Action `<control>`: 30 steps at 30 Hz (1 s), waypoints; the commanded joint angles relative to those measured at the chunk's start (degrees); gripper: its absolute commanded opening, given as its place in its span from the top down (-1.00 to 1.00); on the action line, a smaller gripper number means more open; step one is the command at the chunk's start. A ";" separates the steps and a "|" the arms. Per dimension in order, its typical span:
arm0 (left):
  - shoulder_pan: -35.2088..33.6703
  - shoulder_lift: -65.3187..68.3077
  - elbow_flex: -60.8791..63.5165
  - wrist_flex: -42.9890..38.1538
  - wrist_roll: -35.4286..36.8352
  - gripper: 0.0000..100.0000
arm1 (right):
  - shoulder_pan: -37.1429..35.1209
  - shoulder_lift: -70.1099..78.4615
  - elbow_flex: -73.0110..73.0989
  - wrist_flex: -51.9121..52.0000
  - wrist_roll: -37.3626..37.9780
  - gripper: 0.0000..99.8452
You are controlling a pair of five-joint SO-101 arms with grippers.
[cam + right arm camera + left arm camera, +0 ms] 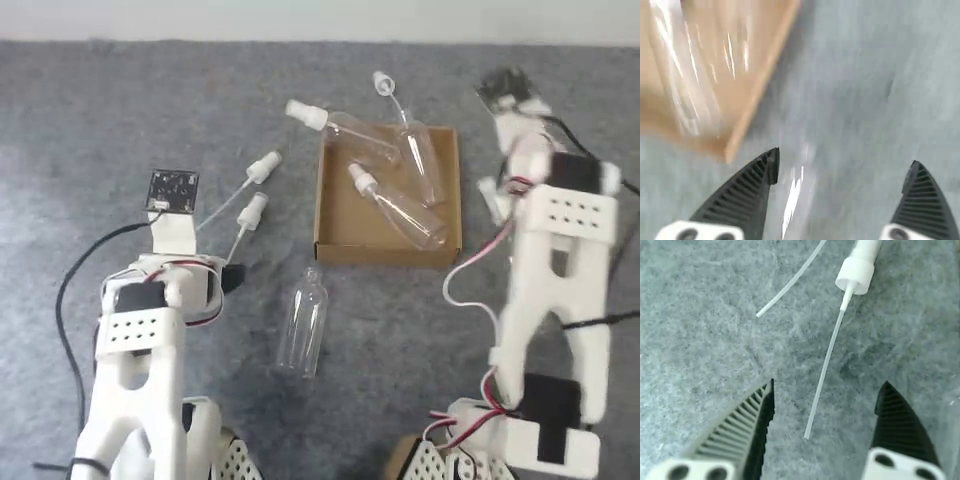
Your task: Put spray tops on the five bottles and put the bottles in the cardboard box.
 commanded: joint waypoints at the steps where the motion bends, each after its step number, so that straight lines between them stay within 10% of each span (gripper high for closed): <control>1: 0.00 -1.93 2.33 -5.54 -3.60 0.38 | -7.69 1.80 -4.04 -12.44 -1.76 0.33; 8: 0.00 -2.20 7.08 -5.80 -9.49 0.39 | -12.26 15.96 -8.35 -28.44 -3.60 0.33; 30: 0.18 -1.85 7.52 -5.80 -10.73 0.39 | -14.02 50.77 -47.12 -28.79 -12.66 0.33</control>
